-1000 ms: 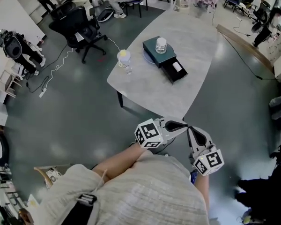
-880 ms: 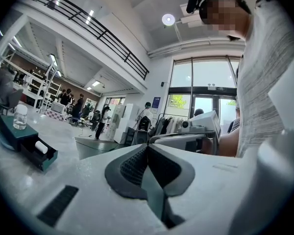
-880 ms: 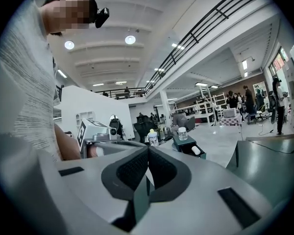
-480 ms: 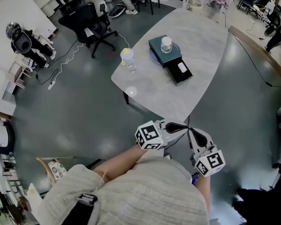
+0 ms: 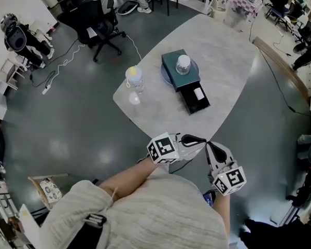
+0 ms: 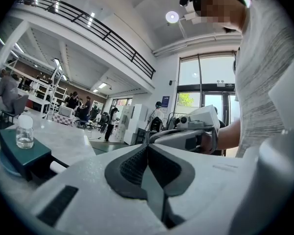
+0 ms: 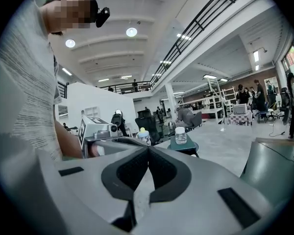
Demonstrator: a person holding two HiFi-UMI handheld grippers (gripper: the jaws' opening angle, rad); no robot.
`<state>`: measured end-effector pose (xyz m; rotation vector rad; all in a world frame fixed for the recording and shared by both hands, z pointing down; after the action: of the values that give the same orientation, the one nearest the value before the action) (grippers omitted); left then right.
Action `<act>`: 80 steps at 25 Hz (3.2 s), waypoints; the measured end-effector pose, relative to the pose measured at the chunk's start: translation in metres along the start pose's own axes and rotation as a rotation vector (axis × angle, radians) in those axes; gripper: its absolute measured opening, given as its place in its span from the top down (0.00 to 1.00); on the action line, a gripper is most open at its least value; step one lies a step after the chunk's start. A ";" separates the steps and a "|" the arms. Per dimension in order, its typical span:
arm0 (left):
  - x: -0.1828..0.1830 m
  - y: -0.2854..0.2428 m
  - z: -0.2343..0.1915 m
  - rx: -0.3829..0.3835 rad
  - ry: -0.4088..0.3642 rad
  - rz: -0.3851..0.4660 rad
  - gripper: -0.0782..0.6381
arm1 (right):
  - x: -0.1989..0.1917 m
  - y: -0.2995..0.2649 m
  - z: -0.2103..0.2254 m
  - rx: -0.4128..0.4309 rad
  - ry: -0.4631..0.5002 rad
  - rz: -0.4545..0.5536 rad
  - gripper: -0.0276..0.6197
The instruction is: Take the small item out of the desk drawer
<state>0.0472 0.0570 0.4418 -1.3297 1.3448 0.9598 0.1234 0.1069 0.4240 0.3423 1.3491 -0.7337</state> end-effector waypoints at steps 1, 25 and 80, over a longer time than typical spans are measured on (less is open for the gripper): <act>0.002 -0.001 -0.011 0.004 -0.004 0.002 0.87 | 0.003 -0.009 0.008 0.004 0.005 -0.010 0.94; 0.008 -0.068 -0.158 0.312 -0.163 -0.166 0.87 | 0.024 -0.109 0.157 0.274 0.216 -0.295 0.94; -0.144 -0.170 -0.298 0.451 -0.286 -1.045 0.44 | -0.028 -0.094 0.272 0.256 0.172 -0.372 0.94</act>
<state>0.1726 -0.2158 0.6615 -1.2280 0.4504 0.0948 0.2664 -0.1225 0.5266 0.3675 1.5036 -1.2158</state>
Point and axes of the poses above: the fingertips, and each gripper's own axes: y backward along the fingers, z to its right, x out of its top, the point moved 5 cm from there along y, backward along the fingers, and after that the axes turned 11 degrees about x, right-handed, at the moved point
